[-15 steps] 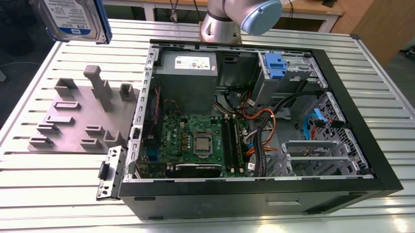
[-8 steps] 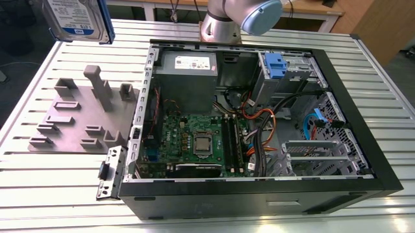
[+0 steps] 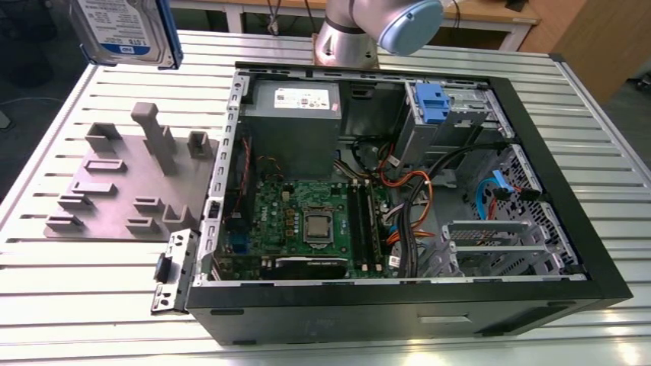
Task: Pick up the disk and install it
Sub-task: 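Pick up the disk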
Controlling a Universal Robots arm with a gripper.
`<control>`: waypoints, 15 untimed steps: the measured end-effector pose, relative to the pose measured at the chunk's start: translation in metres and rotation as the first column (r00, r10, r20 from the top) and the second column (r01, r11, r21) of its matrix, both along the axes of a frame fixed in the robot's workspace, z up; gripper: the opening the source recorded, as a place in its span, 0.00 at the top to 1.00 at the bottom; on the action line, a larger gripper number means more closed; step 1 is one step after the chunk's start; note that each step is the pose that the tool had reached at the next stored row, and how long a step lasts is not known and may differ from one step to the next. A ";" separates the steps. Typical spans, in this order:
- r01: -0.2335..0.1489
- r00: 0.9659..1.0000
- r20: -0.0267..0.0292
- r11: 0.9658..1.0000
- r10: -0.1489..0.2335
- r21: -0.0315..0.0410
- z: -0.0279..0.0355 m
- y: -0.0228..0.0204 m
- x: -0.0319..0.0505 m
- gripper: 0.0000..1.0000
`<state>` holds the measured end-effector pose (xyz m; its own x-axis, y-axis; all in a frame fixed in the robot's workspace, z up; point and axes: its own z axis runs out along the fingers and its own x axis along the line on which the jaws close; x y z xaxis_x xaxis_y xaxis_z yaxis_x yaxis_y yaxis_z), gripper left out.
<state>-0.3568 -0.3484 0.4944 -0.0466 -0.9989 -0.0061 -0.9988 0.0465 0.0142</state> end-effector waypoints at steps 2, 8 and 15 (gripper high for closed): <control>0.000 1.000 0.000 1.000 0.000 0.000 0.0000 -0.0017 0.0011 0.64; 0.000 1.000 0.000 1.000 0.000 0.000 0.0000 -0.0134 0.0030 0.64; -0.010 1.000 0.000 1.000 0.010 0.000 0.0000 -0.0208 0.0037 0.64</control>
<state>-0.3531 -0.3692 0.4944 -0.0369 -0.9993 -0.0057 -0.9992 0.0368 0.0142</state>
